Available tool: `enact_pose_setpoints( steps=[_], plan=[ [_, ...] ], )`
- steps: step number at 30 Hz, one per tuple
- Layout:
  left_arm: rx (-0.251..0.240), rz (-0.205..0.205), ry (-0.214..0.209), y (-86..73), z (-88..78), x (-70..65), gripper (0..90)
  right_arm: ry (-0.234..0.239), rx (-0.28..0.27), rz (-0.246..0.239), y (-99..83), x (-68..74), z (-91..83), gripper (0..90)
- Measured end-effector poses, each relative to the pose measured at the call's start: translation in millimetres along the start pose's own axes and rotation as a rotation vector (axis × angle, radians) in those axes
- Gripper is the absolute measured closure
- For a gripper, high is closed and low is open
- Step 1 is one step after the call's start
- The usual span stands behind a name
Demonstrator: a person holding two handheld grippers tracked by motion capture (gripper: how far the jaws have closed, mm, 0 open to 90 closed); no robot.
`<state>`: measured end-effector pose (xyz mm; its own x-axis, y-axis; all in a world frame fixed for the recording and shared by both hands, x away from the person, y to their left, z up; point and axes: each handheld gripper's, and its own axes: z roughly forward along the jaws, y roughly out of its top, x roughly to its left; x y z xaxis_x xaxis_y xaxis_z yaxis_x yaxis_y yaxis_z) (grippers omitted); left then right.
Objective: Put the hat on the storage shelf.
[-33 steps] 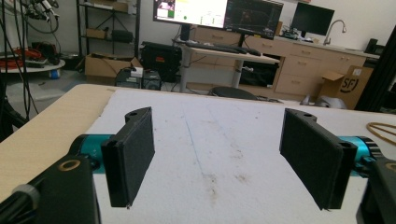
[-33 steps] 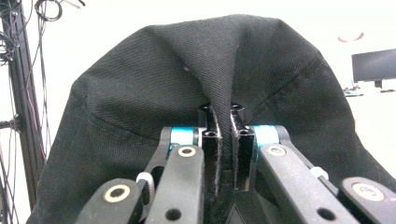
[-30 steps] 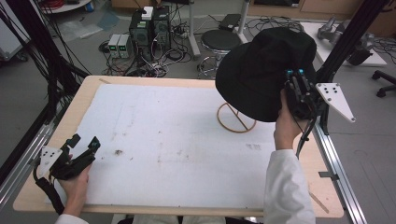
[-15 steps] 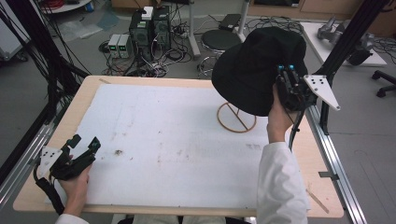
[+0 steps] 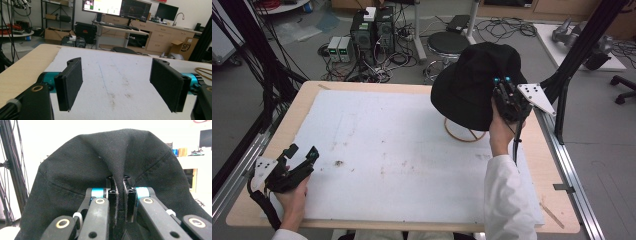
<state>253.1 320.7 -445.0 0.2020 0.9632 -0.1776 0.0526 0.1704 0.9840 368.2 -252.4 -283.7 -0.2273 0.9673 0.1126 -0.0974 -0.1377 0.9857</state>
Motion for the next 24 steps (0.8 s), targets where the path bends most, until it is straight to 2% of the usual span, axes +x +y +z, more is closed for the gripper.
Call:
enact_pose_setpoints(
  steps=[11,14,15,24],
  plan=[
    [-0.005,-0.006,0.016,0.9,-2.1,3.8,26.6,0.024,0.062,0.005,-13.8,-2.7,2.2,86.1],
    [-0.003,-0.004,0.022,1.1,-2.2,4.0,26.8,0.03,0.087,-0.022,-14.7,-0.1,2.1,85.7],
    [-0.003,-0.003,0.023,1.2,-2.2,4.1,26.8,0.031,0.096,-0.014,-15.0,0.4,2.1,85.7],
    [-0.009,-0.004,0.027,1.6,-3.0,5.2,26.8,0.02,0.112,0.001,-17.4,-2.3,1.2,85.5]
  ],
)
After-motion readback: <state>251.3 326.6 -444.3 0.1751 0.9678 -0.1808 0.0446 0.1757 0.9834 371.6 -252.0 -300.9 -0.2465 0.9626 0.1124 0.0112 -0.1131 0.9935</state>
